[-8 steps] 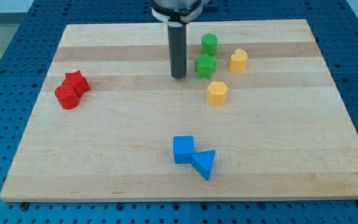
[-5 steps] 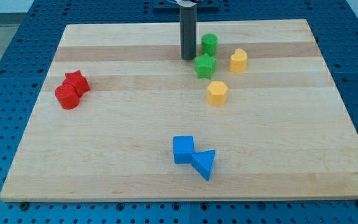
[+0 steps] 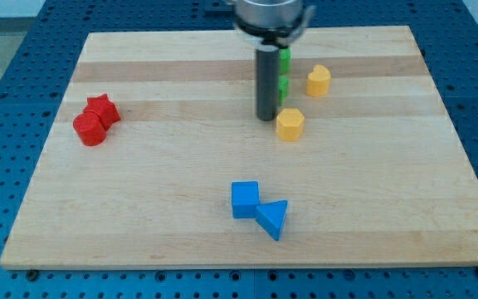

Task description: Slide the red circle towards red star

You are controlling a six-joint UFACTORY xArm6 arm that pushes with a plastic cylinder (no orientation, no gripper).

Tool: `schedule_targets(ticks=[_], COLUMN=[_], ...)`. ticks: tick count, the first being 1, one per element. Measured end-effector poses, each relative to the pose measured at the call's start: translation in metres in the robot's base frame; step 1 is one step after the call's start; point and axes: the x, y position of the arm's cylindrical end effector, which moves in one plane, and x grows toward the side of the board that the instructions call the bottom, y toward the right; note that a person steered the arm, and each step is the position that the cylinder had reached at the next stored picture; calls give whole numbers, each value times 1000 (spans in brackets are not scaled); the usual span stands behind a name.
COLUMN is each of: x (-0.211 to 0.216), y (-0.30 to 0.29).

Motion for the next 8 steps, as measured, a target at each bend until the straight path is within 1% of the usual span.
schedule_targets(ticks=[1,3,4,5,7,8], x=[-1,-40,-40,-50,-80,-97], y=[28,28,16,-18,-67,-106])
